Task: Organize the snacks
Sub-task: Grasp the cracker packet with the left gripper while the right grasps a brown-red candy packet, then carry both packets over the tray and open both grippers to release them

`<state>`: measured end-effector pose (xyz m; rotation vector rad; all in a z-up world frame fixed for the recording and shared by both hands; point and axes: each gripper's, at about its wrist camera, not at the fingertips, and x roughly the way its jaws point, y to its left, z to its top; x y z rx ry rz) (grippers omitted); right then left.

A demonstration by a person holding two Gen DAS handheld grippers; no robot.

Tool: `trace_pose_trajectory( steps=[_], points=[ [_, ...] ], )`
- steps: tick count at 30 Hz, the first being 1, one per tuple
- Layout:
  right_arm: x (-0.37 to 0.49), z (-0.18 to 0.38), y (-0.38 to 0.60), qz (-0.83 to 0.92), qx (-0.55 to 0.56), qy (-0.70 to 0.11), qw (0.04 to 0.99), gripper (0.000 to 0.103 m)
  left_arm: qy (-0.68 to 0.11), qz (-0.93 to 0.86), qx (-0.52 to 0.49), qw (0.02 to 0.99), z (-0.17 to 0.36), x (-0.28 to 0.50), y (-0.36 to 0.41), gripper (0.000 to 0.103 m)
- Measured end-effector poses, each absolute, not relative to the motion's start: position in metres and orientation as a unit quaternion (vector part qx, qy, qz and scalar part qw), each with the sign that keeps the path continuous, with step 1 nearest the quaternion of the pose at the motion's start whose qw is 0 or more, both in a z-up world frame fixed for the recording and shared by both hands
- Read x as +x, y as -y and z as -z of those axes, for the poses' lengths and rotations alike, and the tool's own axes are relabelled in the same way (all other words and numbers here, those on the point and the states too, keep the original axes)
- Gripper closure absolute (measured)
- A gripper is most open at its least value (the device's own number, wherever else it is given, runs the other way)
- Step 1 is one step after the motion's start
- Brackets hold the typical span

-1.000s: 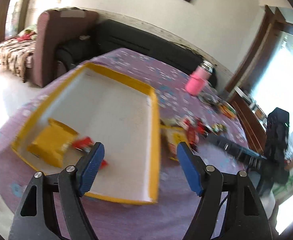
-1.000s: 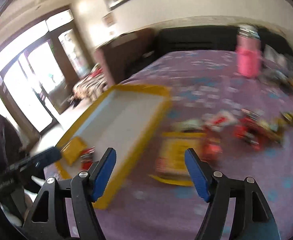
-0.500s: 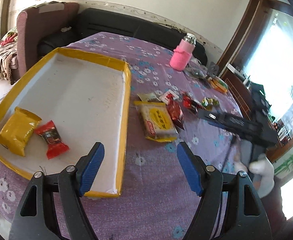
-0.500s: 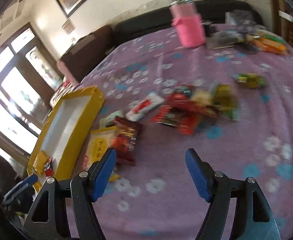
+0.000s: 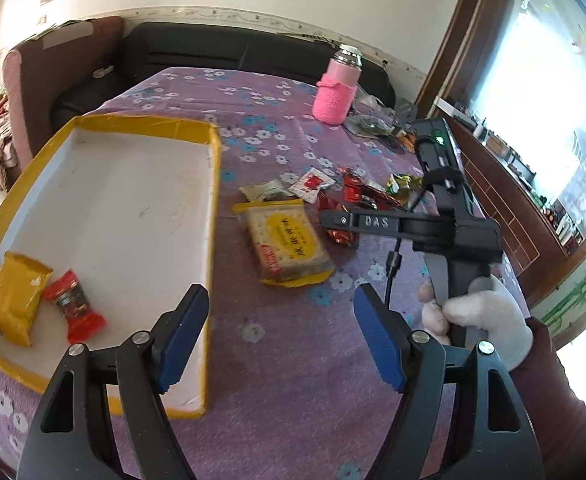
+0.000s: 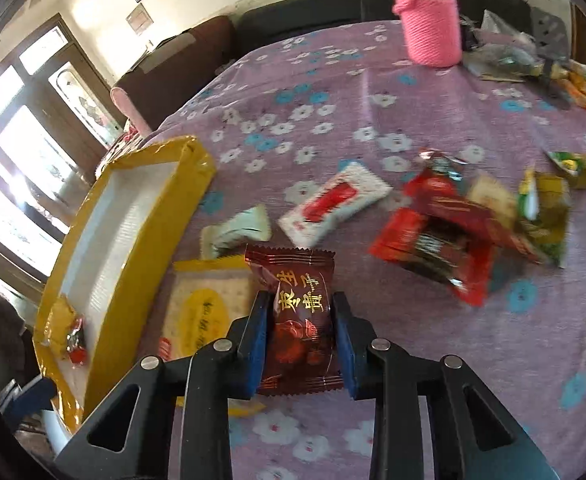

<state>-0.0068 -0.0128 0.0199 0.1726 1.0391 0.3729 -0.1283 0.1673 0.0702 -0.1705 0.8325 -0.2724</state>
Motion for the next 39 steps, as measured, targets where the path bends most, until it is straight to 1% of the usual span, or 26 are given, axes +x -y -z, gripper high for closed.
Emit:
trace_pose_trajectory(
  steps=[5,11,14,17,21,22,23,25,28,35,39],
  points=[
    [-0.024,-0.023,0.046,-0.149,0.091,-0.480,0.860,0.072,-0.428,0.140,-0.067,0.890,-0.062,-0.100,-0.143,0.028],
    [-0.027,-0.013,0.087,-0.164,0.165,-0.477,0.848,0.071,-0.476,0.117,-0.046,0.870,-0.037,-0.043,-0.117,0.028],
    [-0.026,-0.014,0.089,-0.168,0.169,-0.476,0.847,0.071,-0.487,0.094,-0.021,0.868,-0.024,-0.027,-0.109,0.028],
    [-0.025,-0.014,0.087,-0.169,0.162,-0.473,0.849,0.070,-0.493,0.067,0.010,0.868,-0.013,-0.019,-0.105,0.027],
    [-0.028,-0.014,0.088,-0.170,0.166,-0.473,0.848,0.069,-0.481,0.048,0.063,0.873,-0.004,-0.018,-0.090,0.026],
    [-0.028,-0.014,0.087,-0.170,0.166,-0.473,0.848,0.069,-0.473,0.045,0.073,0.877,-0.003,-0.020,-0.088,0.027],
    [-0.028,-0.013,0.087,-0.171,0.166,-0.474,0.848,0.069,-0.464,0.046,0.076,0.881,-0.004,-0.022,-0.088,0.031],
    [-0.029,-0.013,0.084,-0.169,0.159,-0.472,0.850,0.070,-0.457,0.052,0.068,0.885,-0.006,-0.027,-0.089,0.033],
    [-0.030,-0.014,0.083,-0.168,0.156,-0.471,0.852,0.071,-0.447,0.061,0.049,0.891,-0.013,-0.036,-0.096,0.033],
    [-0.033,-0.017,0.082,-0.182,0.159,-0.457,0.856,0.072,-0.421,0.098,-0.018,0.902,-0.050,-0.067,-0.120,0.033],
    [-0.037,-0.021,0.081,-0.189,0.159,-0.444,0.861,0.072,-0.405,0.095,-0.052,0.908,-0.071,-0.087,-0.157,0.033]
  ],
)
